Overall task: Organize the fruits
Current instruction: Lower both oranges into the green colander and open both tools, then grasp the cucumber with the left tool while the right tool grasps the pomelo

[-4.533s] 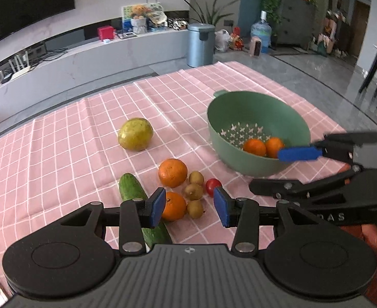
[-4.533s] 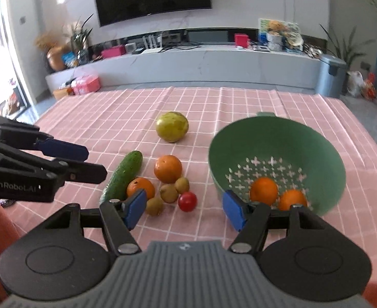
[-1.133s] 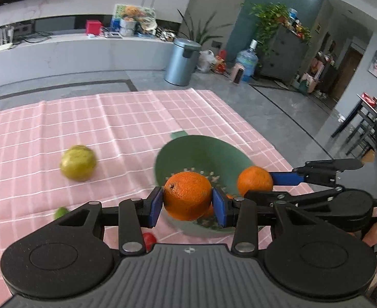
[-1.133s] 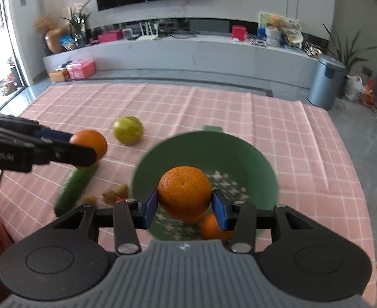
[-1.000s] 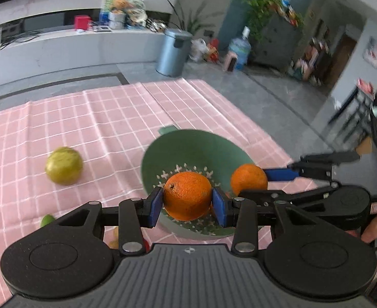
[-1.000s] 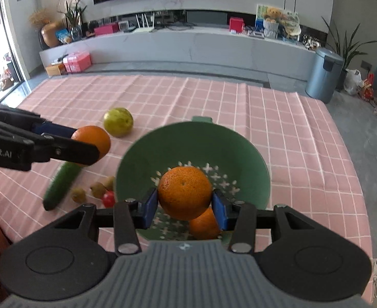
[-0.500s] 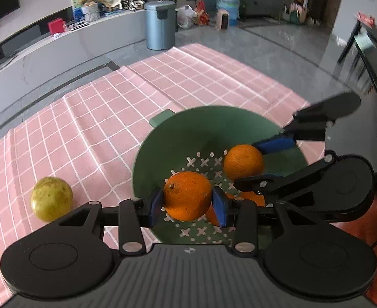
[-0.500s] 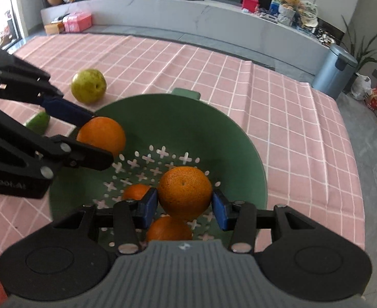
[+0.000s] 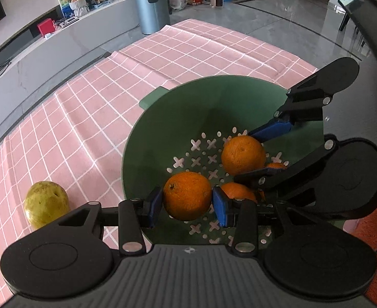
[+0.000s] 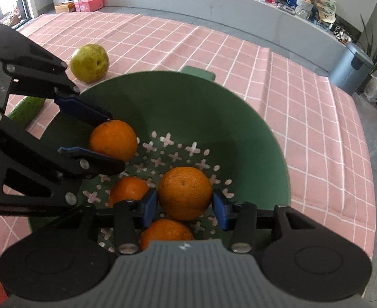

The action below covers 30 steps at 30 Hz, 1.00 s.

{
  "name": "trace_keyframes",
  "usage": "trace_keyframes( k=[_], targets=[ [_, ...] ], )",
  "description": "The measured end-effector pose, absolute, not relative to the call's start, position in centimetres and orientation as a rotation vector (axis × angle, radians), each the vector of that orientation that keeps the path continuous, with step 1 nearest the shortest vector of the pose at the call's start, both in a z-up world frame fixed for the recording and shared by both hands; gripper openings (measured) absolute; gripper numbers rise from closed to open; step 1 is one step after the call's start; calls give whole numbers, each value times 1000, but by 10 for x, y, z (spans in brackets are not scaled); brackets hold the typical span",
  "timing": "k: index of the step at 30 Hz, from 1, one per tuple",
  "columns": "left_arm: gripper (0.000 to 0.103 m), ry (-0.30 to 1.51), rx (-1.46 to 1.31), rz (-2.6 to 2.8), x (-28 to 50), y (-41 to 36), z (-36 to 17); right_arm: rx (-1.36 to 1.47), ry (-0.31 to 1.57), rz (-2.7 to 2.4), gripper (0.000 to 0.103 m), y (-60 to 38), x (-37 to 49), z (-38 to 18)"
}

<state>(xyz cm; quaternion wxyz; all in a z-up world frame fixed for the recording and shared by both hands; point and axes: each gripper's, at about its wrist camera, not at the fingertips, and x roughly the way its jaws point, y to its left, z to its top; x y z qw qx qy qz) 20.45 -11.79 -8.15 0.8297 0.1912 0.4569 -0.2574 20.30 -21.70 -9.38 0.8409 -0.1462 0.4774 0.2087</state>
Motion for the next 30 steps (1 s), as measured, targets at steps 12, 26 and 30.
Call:
trace_keyframes(
  k=[12, 26, 30],
  targets=[
    [59, 911, 388, -521, 194, -115, -62, -348, 949, 362, 60, -220, 188, -71],
    [60, 782, 326, -396, 140, -74, 1, -229, 767, 253, 73, -205, 128, -21],
    [60, 784, 262, -364, 129, -52, 11, -161, 726, 281, 73, -189, 106, -12]
  ],
)
